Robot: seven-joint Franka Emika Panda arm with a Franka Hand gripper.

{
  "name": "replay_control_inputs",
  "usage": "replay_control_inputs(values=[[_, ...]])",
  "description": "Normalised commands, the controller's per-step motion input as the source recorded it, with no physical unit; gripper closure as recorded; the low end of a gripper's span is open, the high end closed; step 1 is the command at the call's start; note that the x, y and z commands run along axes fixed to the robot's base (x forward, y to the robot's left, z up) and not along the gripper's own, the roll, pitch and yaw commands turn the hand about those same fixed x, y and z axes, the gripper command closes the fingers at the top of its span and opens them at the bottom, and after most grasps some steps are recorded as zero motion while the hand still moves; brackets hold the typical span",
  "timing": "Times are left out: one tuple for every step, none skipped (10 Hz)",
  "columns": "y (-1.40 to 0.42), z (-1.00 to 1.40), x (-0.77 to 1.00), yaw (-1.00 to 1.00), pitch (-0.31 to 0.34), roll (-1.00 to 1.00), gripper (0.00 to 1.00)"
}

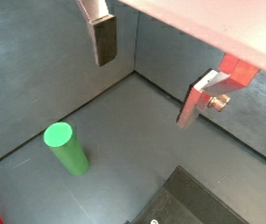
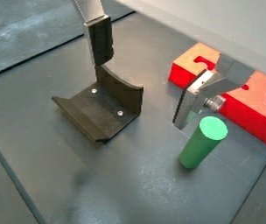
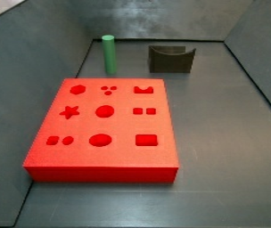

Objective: Pick up the round object. Move up. Move to above the board. Insert the round object.
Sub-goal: Pick up the round object.

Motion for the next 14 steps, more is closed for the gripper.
replay_control_inputs(values=[[-0.03,0.0,0.0,0.0,0.0,0.0,0.0],[0.0,0.0,-0.03,0.0,-0.019,0.0,0.0],[0.0,-0.04,0.0,0.0,0.0,0.0,0.0],[-0.12,-0.36,0.0,0.0,-0.043,0.0,0.0],[-0.19,-0.72,-0.16,0.0,-0.237,-0.03,0.0],[-0.32,-0.91,-0.01,0.0,-0.159,0.01,0.0],[-0.35,-0.84,0.0,0.0,-0.059,0.05,0.0],[-0.41,-0.61,-0.14,0.0,-0.004,0.17,0.0],[-0.29,0.29,-0.41,-0.17,0.107,0.23,0.0],[-0.21,0.36,-0.33,-0.11,0.0,0.14,0.0],[-0.24,0.0,-0.17,0.0,0.0,0.14,0.0],[-0.37,-0.25,-0.07,0.0,0.0,0.2,0.0],[-0.41,-0.48,-0.23,0.0,-0.05,0.22,0.0],[-0.39,-0.6,-0.23,0.0,-0.059,0.16,0.0]])
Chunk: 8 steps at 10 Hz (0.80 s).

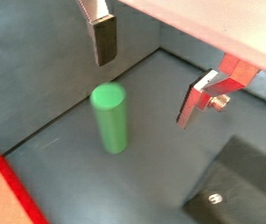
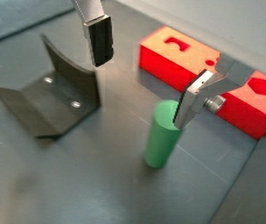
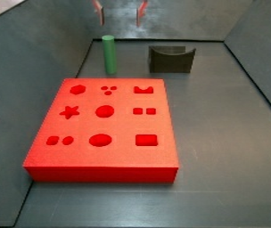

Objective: Pick up the round object. Move up. Move to above the board. Insert the round object.
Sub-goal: Pick up the round object.

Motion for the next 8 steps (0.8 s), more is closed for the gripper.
replay_control_inputs(values=[[-0.17,-0.18,-0.02,0.0,0.0,0.04,0.0],[-0.05,0.0,0.0,0.0,0.023,0.03,0.0],[0.0,-0.04,0.0,0.0,-0.007,0.0,0.0],[0.0,-0.2,-0.17,0.0,-0.019,0.03,0.0],[-0.04,-0.44,-0.41,0.0,-0.019,0.16,0.0],[-0.04,-0.45,-0.43,0.0,-0.026,0.15,0.0],[0.0,-0.29,-0.43,0.0,-0.051,0.02,0.0],[0.0,-0.21,-0.26,0.0,-0.066,0.0,0.0]])
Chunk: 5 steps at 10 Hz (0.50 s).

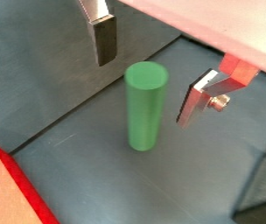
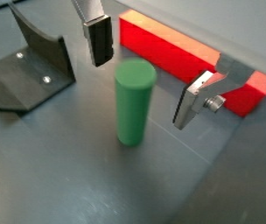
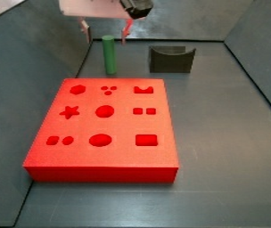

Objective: Pick up the round object. Move up. Move to above the board. Insert the round object.
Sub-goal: Pick up the round object.

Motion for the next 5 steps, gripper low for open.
replay_control_inputs(values=[[0.13,-0.12,-0.24,0.0,-0.043,-0.05,0.0],[0.0,-0.11,-0.15,0.0,-0.039,0.0,0.0],[0.0,0.0,-0.02,0.0,-0.019,0.0,0.0],[0.0,0.0,0.0,0.0,0.0,0.01,0.0],[0.0,0.0,0.0,0.0,-0.01,0.0,0.0]])
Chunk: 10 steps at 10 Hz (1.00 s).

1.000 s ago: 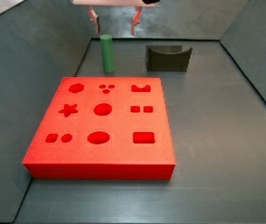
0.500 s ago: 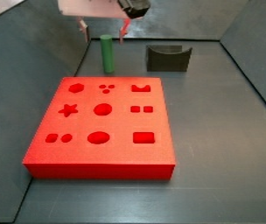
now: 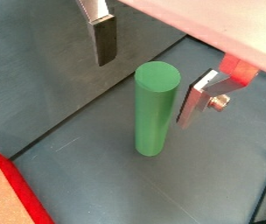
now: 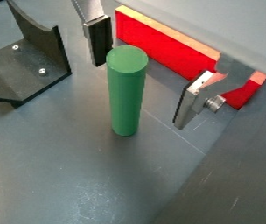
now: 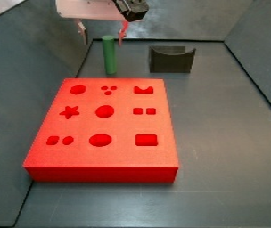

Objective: Pick up the round object. Move up. Move to above the board. Insert the round object.
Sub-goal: Pick up the round object.

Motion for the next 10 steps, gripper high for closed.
replay_control_inputs(values=[[0.0,0.0,0.0,0.0,0.0,0.0,1.0],[0.0,0.0,0.0,0.0,0.0,0.0,1.0],[0.0,0.0,0.0,0.0,0.0,0.0,1.0],[0.0,0.0,0.0,0.0,0.0,0.0,1.0],[0.0,0.0,0.0,0.0,0.0,0.0,1.0],[0.0,0.0,0.0,0.0,0.0,0.0,1.0],[0.0,0.0,0.0,0.0,0.0,0.0,1.0],[0.0,0.0,0.0,0.0,0.0,0.0,1.0],[0.0,0.0,0.0,0.0,0.0,0.0,1.0],[0.0,0.0,0.0,0.0,0.0,0.0,1.0]])
